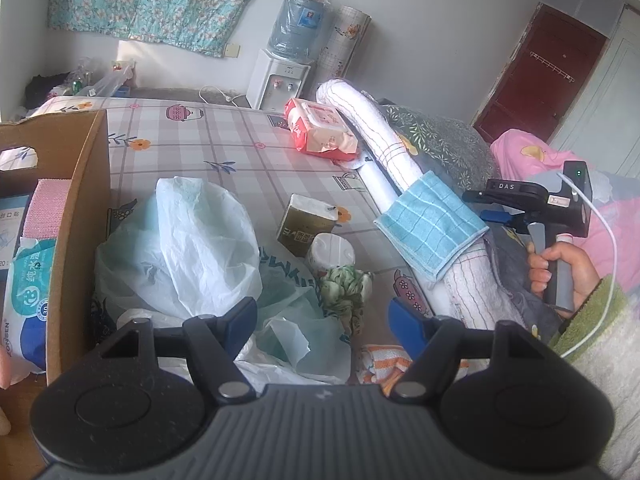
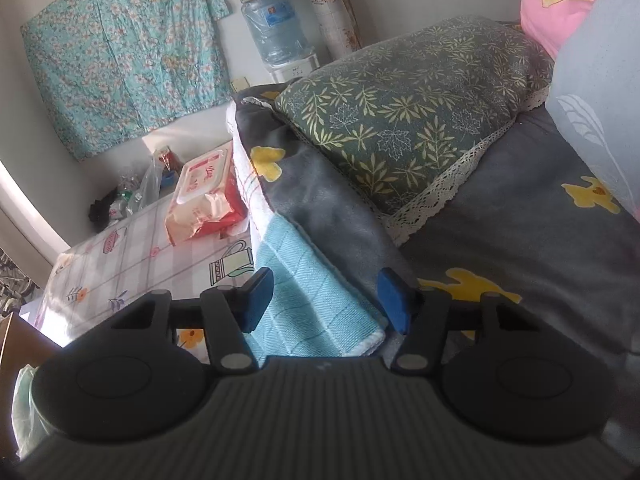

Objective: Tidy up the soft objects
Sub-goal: 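Reach the right tool to the blue towel and close on it, then lift the blue towel off the bed with the right tool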

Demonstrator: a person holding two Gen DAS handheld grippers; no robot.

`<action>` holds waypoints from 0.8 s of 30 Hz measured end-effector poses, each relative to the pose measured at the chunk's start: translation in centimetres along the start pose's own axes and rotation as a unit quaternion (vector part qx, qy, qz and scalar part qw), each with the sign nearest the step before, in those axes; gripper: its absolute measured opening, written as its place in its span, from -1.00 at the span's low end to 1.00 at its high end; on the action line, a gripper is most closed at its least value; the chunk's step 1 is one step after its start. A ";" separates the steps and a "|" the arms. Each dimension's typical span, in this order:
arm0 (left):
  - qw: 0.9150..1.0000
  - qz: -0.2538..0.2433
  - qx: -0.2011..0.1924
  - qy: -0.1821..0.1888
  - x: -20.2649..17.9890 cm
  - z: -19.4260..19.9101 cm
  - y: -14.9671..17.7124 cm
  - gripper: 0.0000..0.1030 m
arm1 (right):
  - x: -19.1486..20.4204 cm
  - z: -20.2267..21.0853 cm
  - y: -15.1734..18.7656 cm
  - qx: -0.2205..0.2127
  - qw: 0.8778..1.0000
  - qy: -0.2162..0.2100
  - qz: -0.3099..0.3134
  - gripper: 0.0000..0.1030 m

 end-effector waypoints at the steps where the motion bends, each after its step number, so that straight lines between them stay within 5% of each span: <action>1: 1.000 0.000 0.003 -0.002 0.0 -0.2 0.0 0.43 | 0.2 -0.4 0.1 0.009 1.000 -0.001 -0.003 0.04; 6: 1.000 -0.003 0.012 -0.003 -0.3 -0.9 -0.1 0.43 | -0.3 -1.6 0.5 0.023 1.000 0.010 -0.006 0.01; 19: 1.000 0.003 0.010 0.005 -0.2 -0.2 0.1 0.43 | 3.7 1.8 2.2 0.005 0.994 0.027 0.102 -0.74; 24: 1.000 0.004 0.003 0.008 -0.2 0.7 0.5 0.43 | 5.0 3.0 2.4 -0.004 0.995 0.013 0.100 -0.84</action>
Point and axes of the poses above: each gripper's, at about its wrist camera, not at the fingertips, and z roughly against the way its jaws point, x to its left, y to its underside, the point moved 3 cm from there along -z, roughly the way its jaws point, and after that the axes turned 4 degrees about -x, right-handed, at the moved point
